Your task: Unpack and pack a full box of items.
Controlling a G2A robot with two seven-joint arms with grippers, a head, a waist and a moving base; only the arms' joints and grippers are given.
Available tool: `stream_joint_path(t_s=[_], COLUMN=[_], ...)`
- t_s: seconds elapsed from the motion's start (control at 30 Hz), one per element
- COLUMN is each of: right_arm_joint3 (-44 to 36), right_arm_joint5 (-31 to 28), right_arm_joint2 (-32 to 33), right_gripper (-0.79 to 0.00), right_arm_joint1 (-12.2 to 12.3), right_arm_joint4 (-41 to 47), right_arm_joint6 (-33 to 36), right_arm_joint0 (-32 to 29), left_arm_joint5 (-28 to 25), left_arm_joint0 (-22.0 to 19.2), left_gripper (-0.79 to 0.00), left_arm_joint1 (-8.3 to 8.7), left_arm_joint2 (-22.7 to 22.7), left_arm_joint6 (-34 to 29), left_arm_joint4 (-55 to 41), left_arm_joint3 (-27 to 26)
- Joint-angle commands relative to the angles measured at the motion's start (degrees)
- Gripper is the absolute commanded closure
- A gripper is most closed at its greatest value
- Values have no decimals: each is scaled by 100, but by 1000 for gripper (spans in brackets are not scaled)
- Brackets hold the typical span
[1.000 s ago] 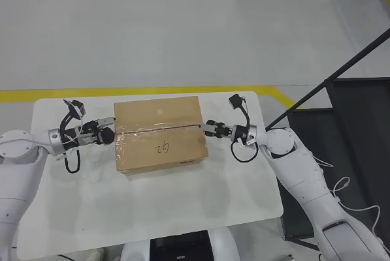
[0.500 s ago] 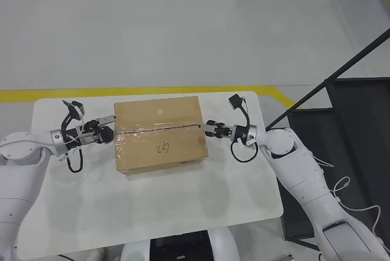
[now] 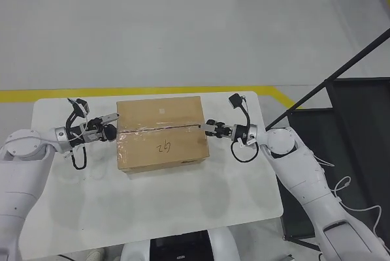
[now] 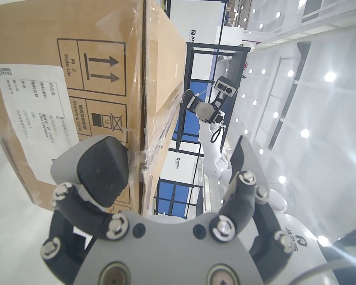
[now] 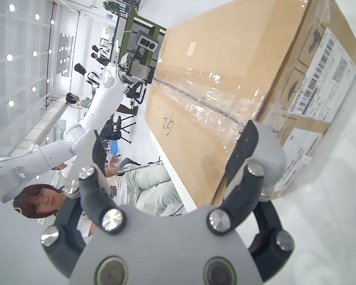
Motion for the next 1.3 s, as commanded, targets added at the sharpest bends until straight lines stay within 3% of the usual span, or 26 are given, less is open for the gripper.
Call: stream_joint_path(t_s=[0.0,0.33,0.5,0.7,1.27], right_arm_joint3=[-23,-167,-571,-888,-871], right_arm_joint5=[-2,-123,-639,-810,-825], right_arm_joint2=[13,288,841,1226,1228], right_gripper=[-785,-785,-785,-785,-785], right_arm_joint1=[6,92,201,265,269], right_arm_joint4=[-1,-165,-512,-612,-608], right_arm_joint6=[3,-32,-586,-1045,-1059], right_arm_joint0=[-11,-177,-557,-982,-1002], left_arm_joint5=[-69,-149,-266,-308,-319], left_arm_joint0=[31,584,859,1027,1034], left_gripper=[-785,-785,-785,-785,-785], left_arm_joint1=[34,296,349,329,325], left_arm_joint2=[-142,-1125,-1399,-1402,-1392], left_arm_joint6=[19,223,497,855,898], left_arm_joint4=[-50,-161,-145,-128,-121], left_arm_joint3=[-7,-635,-1112,-1369,-1375])
